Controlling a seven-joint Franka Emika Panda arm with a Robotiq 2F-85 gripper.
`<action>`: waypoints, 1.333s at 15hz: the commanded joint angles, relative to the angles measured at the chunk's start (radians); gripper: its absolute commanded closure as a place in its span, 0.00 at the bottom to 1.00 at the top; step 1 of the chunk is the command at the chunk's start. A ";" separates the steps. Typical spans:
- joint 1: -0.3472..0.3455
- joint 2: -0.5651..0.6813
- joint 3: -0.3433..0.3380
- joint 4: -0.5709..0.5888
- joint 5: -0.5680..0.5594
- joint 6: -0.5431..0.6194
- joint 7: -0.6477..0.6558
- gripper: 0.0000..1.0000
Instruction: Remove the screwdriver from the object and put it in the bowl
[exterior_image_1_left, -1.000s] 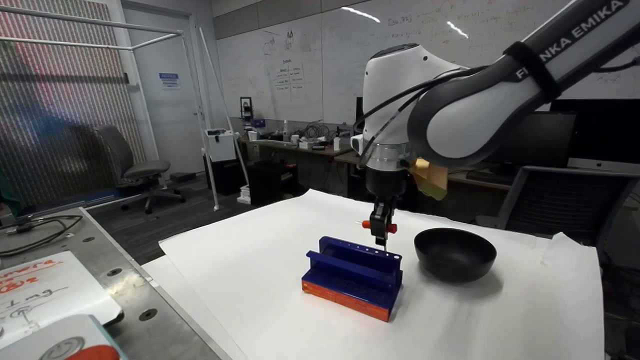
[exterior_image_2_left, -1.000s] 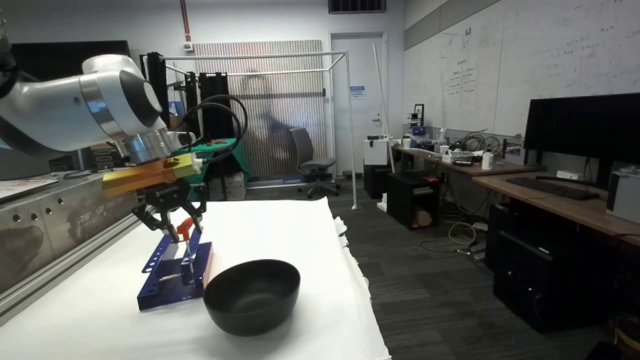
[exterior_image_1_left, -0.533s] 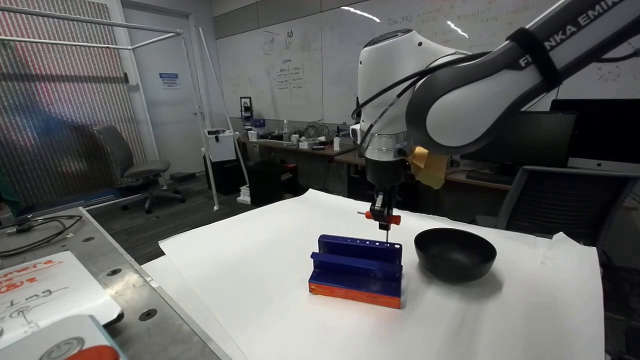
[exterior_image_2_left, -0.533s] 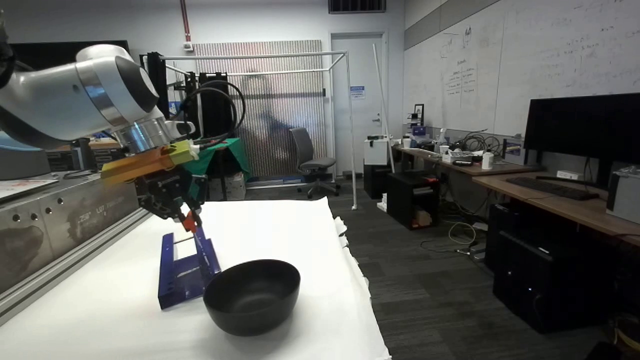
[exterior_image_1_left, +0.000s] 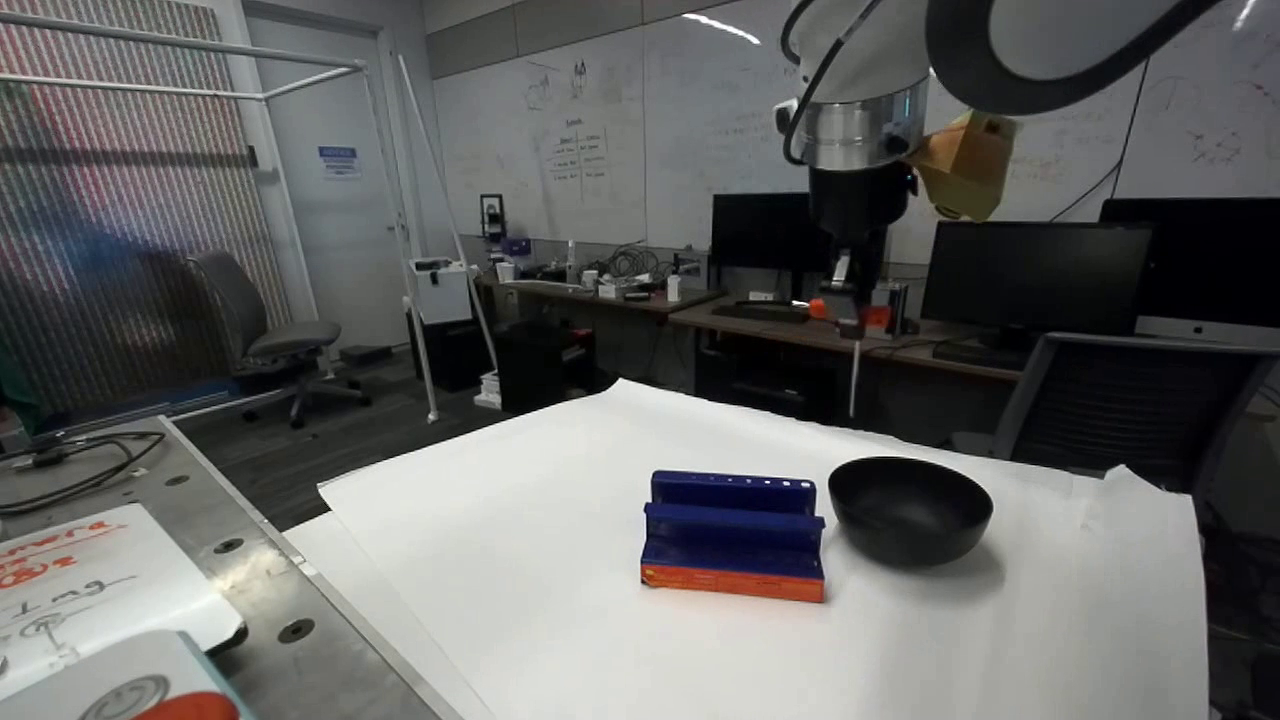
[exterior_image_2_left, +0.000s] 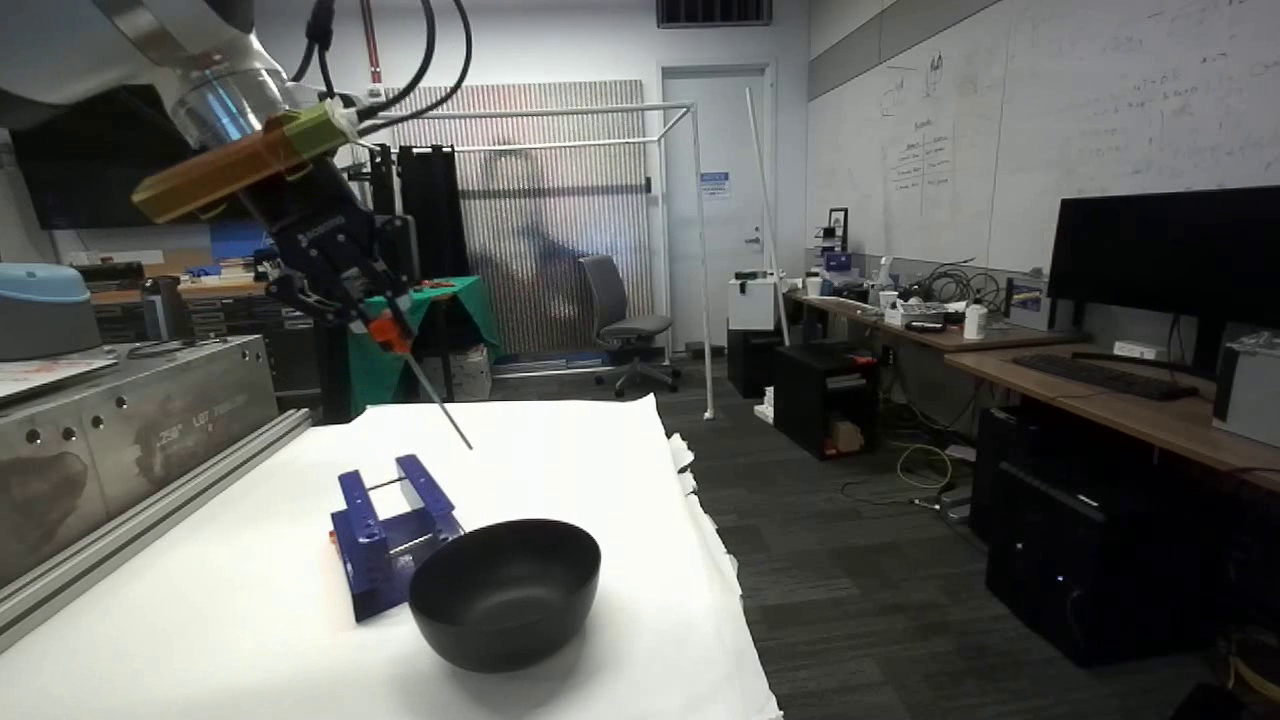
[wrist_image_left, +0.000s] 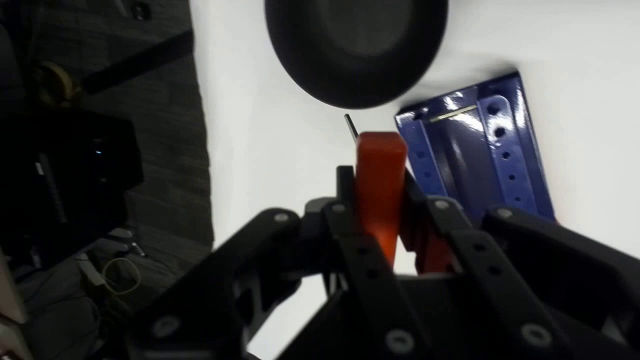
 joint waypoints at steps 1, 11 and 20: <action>-0.034 -0.018 0.012 -0.043 -0.122 -0.076 0.106 0.88; -0.071 0.198 -0.018 -0.097 0.019 0.079 0.110 0.63; -0.093 0.222 -0.068 -0.117 0.115 0.257 0.103 0.00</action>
